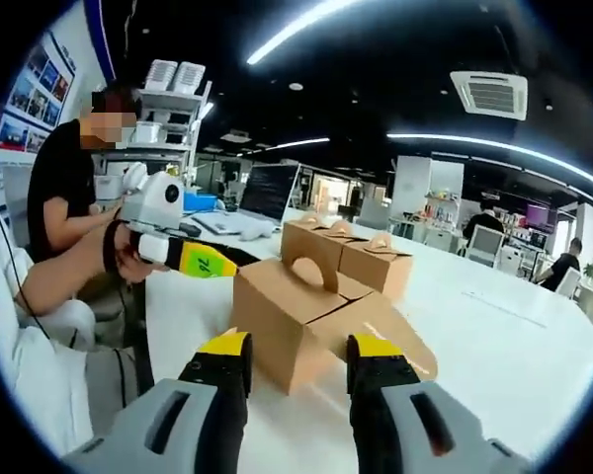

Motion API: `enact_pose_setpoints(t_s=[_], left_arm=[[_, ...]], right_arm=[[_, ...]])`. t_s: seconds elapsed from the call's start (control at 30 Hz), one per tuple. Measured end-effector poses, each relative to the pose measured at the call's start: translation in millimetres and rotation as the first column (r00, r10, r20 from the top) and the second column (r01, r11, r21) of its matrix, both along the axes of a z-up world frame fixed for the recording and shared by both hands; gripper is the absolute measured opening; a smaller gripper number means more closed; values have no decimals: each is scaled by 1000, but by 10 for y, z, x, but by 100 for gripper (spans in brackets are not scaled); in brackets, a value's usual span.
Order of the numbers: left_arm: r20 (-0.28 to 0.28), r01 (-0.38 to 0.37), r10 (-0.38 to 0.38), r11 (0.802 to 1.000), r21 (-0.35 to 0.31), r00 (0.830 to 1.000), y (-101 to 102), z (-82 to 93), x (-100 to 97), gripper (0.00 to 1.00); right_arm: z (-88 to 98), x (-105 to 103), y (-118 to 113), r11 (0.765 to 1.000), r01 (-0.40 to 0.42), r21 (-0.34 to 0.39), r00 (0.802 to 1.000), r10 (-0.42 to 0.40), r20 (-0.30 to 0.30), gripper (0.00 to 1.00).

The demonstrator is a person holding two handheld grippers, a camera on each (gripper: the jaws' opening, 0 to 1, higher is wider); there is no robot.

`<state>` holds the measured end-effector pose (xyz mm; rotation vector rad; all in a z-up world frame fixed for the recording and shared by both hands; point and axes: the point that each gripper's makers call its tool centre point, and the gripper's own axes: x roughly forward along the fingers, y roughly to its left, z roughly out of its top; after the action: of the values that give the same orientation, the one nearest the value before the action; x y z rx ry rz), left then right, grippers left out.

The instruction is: Pick up one paper box from the group, open the paper box, and remove the item inside

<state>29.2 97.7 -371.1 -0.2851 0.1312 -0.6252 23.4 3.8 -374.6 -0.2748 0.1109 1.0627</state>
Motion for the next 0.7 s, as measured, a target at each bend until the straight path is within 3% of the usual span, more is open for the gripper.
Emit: enact_pose_setpoints(t_s=[0.7], left_arm=[[10,25,-25,1000,6,1000,-26,3,-20,52]], right_arm=[[-43,-16,42,1000,-4,-1,1000,4,-15,40]])
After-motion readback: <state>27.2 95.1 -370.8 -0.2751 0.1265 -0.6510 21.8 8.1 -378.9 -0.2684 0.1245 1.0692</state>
